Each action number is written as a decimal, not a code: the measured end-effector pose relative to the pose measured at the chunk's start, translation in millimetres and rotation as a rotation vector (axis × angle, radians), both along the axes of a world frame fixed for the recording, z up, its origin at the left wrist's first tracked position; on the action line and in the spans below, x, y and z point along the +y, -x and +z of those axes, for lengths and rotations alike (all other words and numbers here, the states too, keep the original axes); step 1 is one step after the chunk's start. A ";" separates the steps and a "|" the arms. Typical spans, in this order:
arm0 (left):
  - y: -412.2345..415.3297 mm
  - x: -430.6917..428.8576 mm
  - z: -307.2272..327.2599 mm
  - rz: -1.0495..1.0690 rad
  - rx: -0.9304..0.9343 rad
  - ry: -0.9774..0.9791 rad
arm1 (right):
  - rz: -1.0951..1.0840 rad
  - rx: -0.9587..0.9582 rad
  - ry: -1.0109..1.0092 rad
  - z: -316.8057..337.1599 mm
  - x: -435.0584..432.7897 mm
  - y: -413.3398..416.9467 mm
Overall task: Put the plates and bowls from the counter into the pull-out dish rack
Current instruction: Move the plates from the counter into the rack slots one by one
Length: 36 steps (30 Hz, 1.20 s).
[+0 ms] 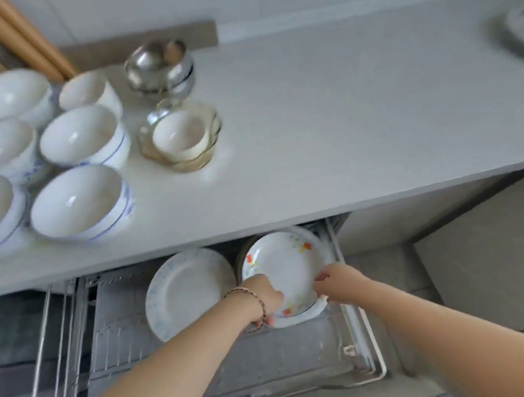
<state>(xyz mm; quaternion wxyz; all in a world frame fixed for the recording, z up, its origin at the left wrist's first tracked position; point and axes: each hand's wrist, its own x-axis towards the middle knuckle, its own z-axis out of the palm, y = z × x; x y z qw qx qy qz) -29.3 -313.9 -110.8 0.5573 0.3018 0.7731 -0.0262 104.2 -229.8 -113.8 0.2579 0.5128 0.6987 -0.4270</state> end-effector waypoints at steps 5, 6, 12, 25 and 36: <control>-114.9 100.9 65.8 -0.011 0.022 -0.178 | -0.021 0.029 -0.224 71.6 90.8 -126.4; -137.8 120.4 78.7 0.005 0.018 -0.212 | -0.016 0.033 -0.259 85.9 108.2 -149.7; -245.3 234.8 151.2 -0.021 0.059 -0.383 | -0.036 0.059 -0.413 163.7 209.2 -265.6; -317.2 418.3 181.2 0.006 0.124 -0.605 | -0.289 0.060 -0.502 192.5 388.7 -356.4; -305.1 629.7 107.6 0.073 -0.019 -0.476 | -0.638 0.006 -0.417 134.0 565.9 -343.8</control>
